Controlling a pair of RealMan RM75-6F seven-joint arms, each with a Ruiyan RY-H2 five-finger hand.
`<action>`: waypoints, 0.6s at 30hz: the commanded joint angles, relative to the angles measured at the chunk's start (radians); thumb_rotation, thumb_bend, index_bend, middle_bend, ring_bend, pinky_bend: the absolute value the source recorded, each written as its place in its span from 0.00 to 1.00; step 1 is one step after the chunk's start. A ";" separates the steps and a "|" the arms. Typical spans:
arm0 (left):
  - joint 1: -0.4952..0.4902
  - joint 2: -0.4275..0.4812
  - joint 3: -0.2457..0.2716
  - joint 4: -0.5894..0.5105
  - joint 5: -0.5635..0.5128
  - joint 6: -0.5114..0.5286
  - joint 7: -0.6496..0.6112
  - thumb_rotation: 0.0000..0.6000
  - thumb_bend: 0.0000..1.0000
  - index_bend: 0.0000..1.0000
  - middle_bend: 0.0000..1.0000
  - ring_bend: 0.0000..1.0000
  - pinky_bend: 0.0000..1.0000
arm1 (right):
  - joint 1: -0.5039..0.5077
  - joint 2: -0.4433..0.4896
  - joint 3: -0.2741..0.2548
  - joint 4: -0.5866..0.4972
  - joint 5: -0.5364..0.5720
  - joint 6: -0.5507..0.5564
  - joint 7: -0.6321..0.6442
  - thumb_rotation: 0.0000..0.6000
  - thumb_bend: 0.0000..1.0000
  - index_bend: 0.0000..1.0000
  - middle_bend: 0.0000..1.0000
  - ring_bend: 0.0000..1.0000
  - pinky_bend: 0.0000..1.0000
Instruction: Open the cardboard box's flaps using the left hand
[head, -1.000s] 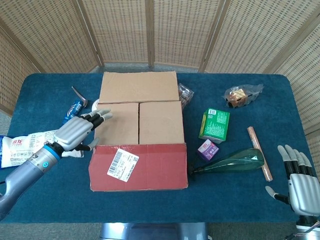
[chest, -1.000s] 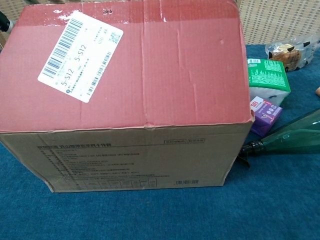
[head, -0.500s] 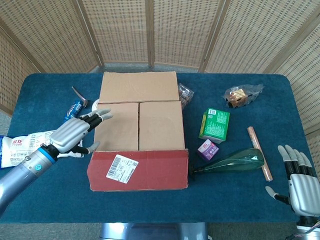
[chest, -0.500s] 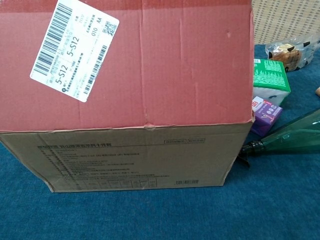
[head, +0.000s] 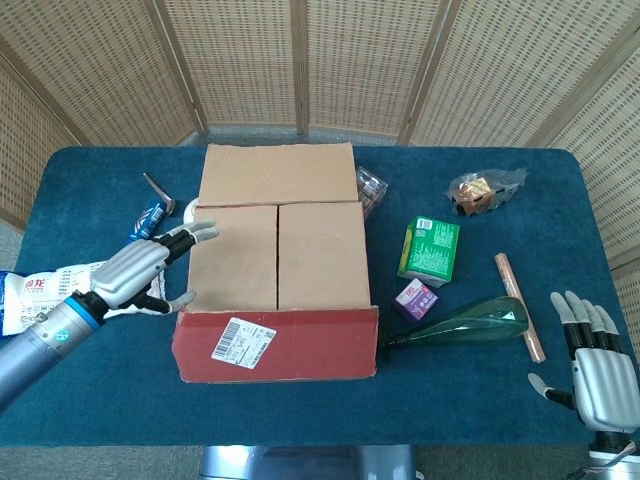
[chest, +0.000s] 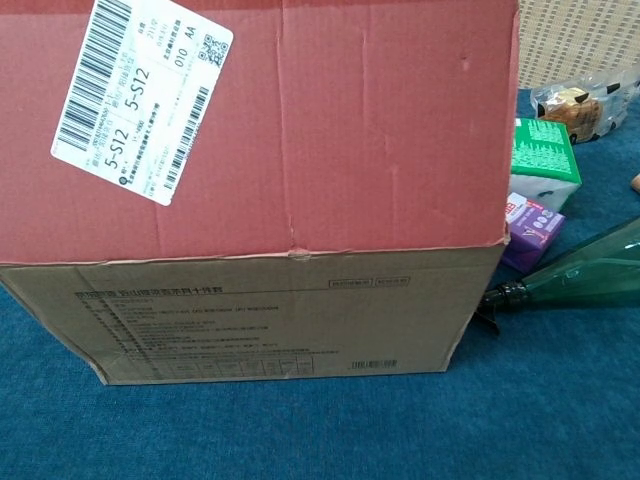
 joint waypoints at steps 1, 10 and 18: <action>0.000 0.020 0.018 0.013 0.045 0.033 -0.069 1.00 0.00 0.01 0.00 0.00 0.21 | 0.001 -0.004 0.000 0.001 0.001 -0.001 -0.006 1.00 0.00 0.00 0.00 0.00 0.00; -0.019 0.076 0.074 0.001 0.158 0.059 -0.394 1.00 0.00 0.01 0.00 0.00 0.19 | 0.000 -0.011 0.000 0.002 0.000 0.002 -0.017 1.00 0.00 0.00 0.00 0.00 0.00; -0.040 0.096 0.127 0.044 0.278 0.123 -0.594 1.00 0.00 0.01 0.00 0.00 0.18 | 0.001 -0.014 0.000 0.001 0.000 0.001 -0.022 1.00 0.00 0.00 0.00 0.00 0.00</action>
